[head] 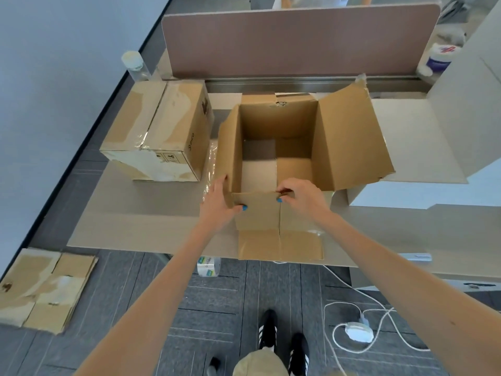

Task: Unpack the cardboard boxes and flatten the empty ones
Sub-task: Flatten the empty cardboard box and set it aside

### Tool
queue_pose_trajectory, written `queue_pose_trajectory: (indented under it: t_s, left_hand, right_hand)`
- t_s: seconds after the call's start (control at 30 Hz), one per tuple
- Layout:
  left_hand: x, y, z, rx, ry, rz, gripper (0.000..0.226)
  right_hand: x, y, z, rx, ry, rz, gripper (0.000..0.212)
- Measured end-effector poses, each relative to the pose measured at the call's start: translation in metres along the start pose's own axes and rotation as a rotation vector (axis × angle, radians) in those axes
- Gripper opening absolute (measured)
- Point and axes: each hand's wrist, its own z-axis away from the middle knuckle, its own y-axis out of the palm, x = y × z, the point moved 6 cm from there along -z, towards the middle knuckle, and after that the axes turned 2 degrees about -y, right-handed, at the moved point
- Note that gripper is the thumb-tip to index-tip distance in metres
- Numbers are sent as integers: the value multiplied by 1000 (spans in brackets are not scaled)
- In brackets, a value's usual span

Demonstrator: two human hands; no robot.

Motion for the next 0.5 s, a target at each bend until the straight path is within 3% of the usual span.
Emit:
queue_pose_trajectory:
  t_s: [0.2, 0.5]
  left_hand:
    - [-1, -13, 1, -83, 53, 251, 89]
    - [-41, -79, 18, -292, 171, 518, 46]
  right_hand:
    - [26, -17, -8, -171, -112, -47, 14]
    - [85, -76, -43, -303, -217, -177, 11]
